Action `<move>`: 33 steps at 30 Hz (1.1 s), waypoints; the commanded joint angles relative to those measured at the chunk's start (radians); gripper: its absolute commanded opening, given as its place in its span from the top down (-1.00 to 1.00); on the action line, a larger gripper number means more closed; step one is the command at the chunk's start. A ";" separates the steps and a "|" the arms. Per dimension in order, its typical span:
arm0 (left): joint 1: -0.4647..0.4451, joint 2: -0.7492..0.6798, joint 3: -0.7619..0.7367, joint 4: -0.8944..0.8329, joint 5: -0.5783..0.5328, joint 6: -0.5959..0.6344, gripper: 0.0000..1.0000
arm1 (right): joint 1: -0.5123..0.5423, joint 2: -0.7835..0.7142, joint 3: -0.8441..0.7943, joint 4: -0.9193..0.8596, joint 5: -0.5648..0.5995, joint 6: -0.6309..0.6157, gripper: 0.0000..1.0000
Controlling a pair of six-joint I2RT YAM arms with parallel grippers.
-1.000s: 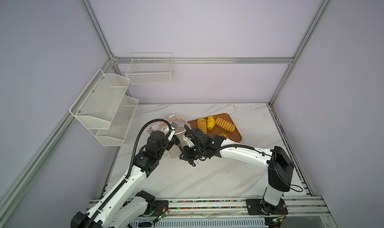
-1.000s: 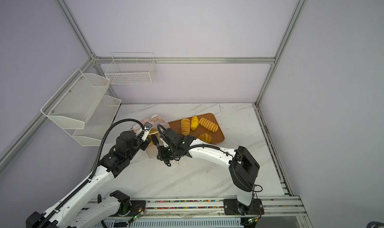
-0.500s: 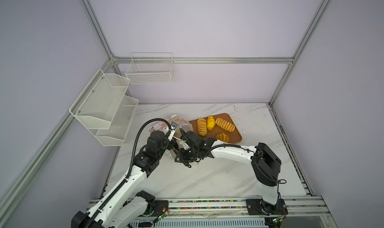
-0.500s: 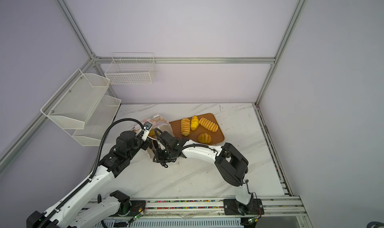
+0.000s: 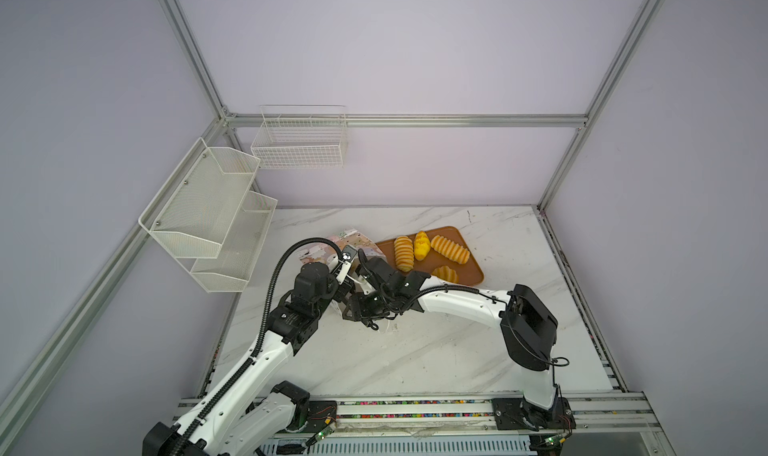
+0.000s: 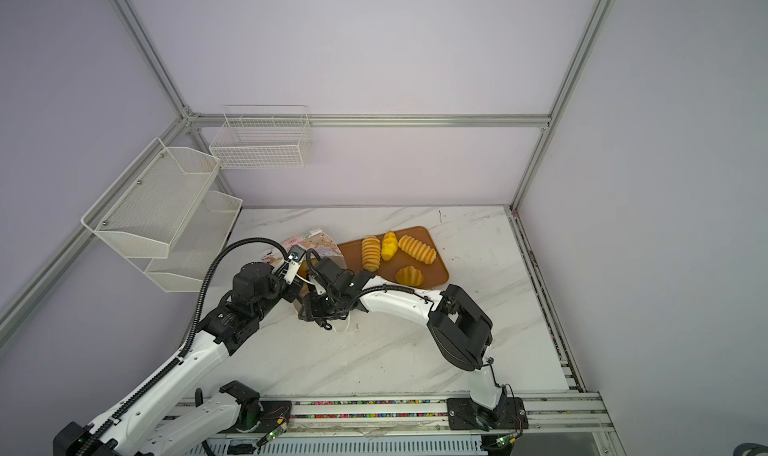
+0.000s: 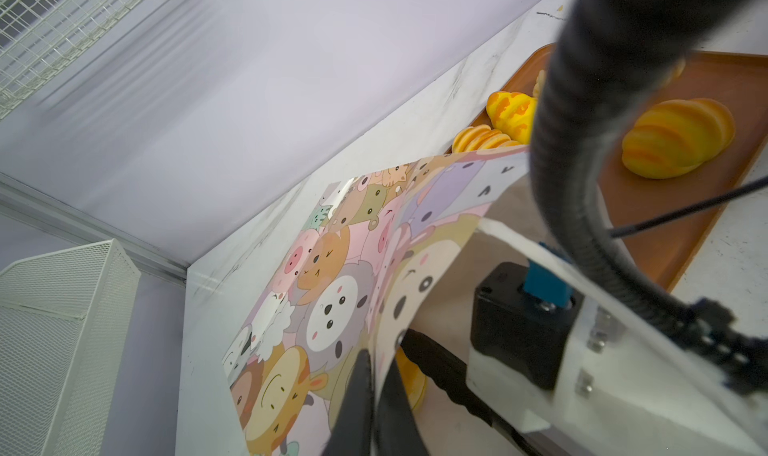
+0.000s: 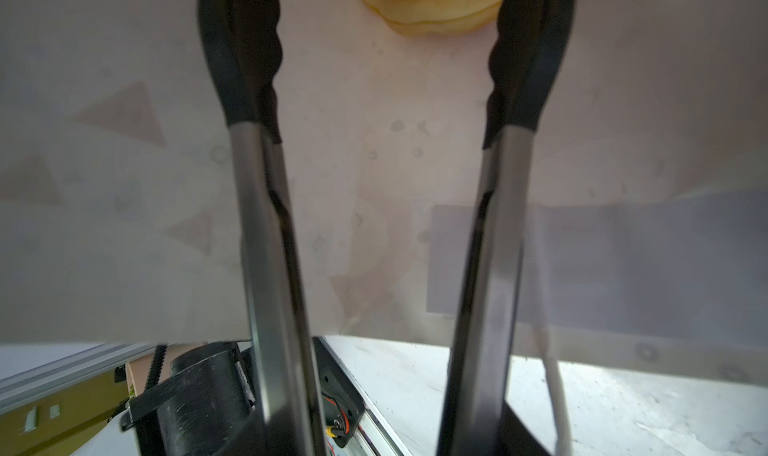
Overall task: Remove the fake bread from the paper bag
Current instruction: 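Push the tongs down and open them around a bread inside the bag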
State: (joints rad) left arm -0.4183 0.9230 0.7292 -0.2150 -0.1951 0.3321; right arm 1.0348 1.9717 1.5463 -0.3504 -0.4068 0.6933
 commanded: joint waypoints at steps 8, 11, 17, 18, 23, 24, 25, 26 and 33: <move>-0.004 -0.015 -0.022 0.036 0.050 -0.008 1.00 | -0.016 0.002 0.058 -0.099 0.087 -0.042 -0.09; -0.004 -0.011 -0.027 0.044 0.045 -0.009 1.00 | -0.019 -0.032 0.027 -0.089 0.085 -0.028 0.01; -0.004 0.002 -0.032 0.050 0.019 -0.022 1.00 | -0.022 -0.069 -0.044 -0.029 0.065 0.030 0.24; -0.003 0.003 -0.031 0.048 0.012 -0.026 1.00 | -0.022 -0.075 -0.056 -0.014 0.060 0.044 0.29; -0.004 -0.008 -0.032 0.044 -0.004 -0.054 1.00 | -0.029 -0.089 -0.109 0.068 0.024 0.109 0.47; -0.004 -0.011 -0.033 0.045 -0.002 -0.059 1.00 | -0.032 -0.088 -0.119 0.086 0.007 0.124 0.48; -0.003 -0.013 -0.034 0.048 0.003 -0.065 1.00 | -0.036 -0.089 -0.129 0.110 -0.009 0.142 0.47; -0.004 -0.013 -0.033 0.050 0.006 -0.072 1.00 | -0.038 -0.090 -0.140 0.133 -0.022 0.161 0.46; -0.003 -0.003 -0.025 0.051 0.016 -0.117 1.00 | -0.050 -0.121 -0.211 0.250 -0.052 0.281 0.27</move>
State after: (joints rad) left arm -0.4194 0.9257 0.7292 -0.2249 -0.1902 0.2665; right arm 0.9924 1.9190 1.3525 -0.2005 -0.4358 0.8925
